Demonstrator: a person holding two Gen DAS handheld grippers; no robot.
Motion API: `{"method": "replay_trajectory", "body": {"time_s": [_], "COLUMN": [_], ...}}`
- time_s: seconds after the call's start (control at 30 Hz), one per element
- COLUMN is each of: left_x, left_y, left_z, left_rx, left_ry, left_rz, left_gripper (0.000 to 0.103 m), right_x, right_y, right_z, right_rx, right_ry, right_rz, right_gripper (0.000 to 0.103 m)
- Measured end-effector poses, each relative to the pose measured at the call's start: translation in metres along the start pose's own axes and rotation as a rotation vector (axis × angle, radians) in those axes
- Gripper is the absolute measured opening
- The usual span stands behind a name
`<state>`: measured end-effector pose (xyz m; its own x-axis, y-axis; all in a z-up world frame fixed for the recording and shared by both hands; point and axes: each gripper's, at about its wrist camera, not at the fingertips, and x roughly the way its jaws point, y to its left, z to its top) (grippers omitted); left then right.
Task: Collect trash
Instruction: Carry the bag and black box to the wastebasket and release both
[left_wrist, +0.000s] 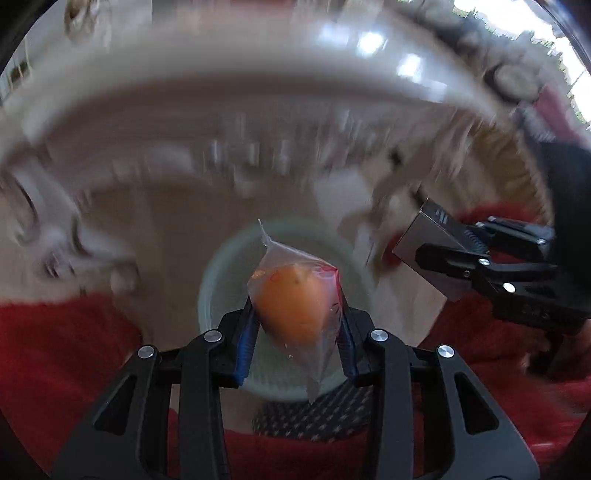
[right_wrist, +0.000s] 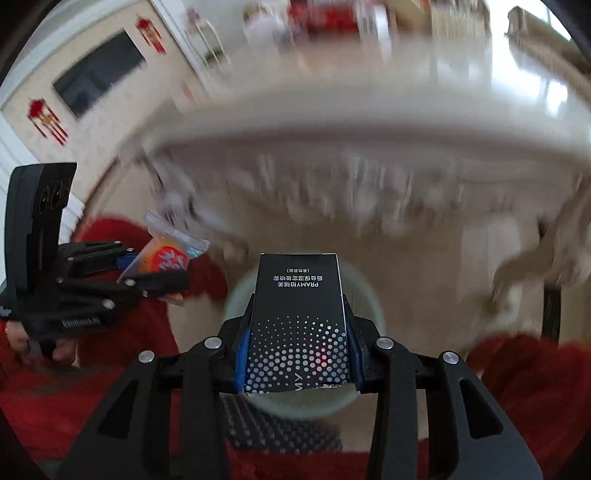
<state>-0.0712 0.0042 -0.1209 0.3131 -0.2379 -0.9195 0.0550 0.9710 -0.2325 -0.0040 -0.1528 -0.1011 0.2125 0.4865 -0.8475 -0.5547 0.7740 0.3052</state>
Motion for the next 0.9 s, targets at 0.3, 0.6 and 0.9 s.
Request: {"method": "replay_trajectory", "body": {"time_s": [0.3, 0.6, 0.9], "left_x": [0.082, 0.092, 0.102], "left_y": [0.012, 0.023, 0.031], "left_z": [-0.02, -0.02, -0.023], "left_rx": [-0.032, -0.068, -0.092], "left_ry": [0.186, 0.217, 0.251], "left_rz": [0.062, 0.092, 0.11], "left_gripper": [0.038, 0.063, 0.076], "right_x": [0.095, 0.099, 0.1], "right_y": [0.002, 0.003, -0.004], "right_z": [-0.023, -0.045, -0.047], "right_rx": [-0.048, -0.071, -0.029], "right_ry": [0.22, 0.253, 0.259], "right_rz": [-0.094, -0.077, -0.103], "right_gripper": [0.038, 0.062, 0.08]}}
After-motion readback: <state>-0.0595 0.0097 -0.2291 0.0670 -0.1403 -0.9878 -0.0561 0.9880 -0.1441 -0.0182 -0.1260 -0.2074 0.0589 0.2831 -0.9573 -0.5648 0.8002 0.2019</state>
